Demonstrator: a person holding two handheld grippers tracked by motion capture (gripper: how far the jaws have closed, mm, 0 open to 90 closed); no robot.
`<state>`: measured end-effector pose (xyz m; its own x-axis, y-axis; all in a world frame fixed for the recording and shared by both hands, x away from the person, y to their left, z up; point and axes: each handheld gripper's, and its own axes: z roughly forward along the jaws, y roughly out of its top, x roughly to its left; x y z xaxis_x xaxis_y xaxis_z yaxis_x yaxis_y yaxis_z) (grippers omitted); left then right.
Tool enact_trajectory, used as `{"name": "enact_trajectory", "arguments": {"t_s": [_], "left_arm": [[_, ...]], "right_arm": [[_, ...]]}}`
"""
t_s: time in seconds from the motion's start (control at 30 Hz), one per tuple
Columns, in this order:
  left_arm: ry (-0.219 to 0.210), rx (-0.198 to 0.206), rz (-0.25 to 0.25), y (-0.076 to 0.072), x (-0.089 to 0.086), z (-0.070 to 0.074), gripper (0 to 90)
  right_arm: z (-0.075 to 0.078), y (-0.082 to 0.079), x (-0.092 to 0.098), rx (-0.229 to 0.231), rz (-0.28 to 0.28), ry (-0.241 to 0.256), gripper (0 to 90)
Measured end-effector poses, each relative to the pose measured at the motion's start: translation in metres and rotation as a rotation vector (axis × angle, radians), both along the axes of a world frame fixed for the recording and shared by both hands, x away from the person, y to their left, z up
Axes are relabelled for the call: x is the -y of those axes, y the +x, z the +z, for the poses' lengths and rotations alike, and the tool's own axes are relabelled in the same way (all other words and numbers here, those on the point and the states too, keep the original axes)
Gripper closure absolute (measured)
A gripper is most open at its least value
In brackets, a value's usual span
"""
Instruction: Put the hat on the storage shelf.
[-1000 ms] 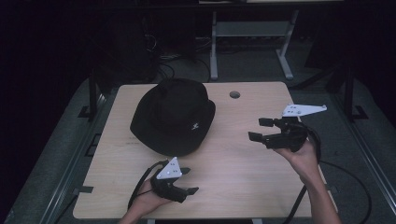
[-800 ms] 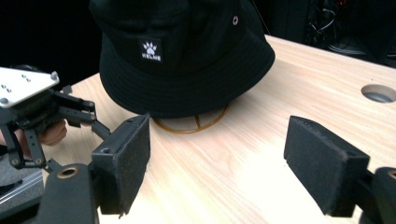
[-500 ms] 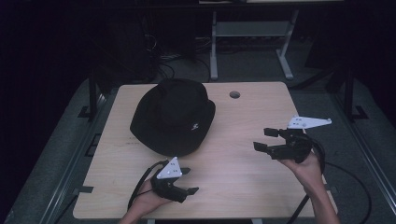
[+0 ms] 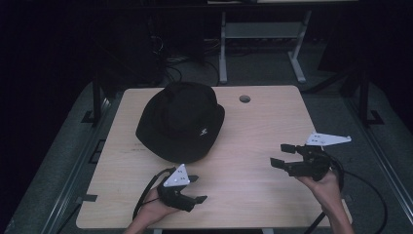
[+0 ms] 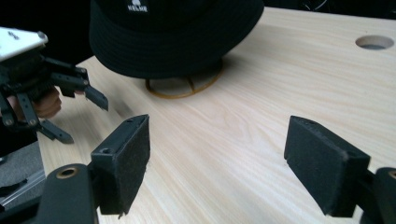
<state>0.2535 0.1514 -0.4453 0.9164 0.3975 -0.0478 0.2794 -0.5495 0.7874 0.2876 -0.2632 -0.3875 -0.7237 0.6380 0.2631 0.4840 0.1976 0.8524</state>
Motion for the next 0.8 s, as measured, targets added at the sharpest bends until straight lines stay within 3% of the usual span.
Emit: {"name": "enact_trajectory", "arguments": {"t_s": [0.57, 0.8], "left_arm": [[-0.005, -0.005, 0.006, 0.001, -0.001, -0.001, 27.1], [-0.006, -0.006, 0.013, 0.0, -0.002, -0.002, 27.1]], "right_arm": [[-0.029, -0.027, 0.031, -0.02, -0.071, 0.027, 21.8], [-0.049, -0.041, 0.043, -0.033, -0.104, 0.036, 20.8]]}}
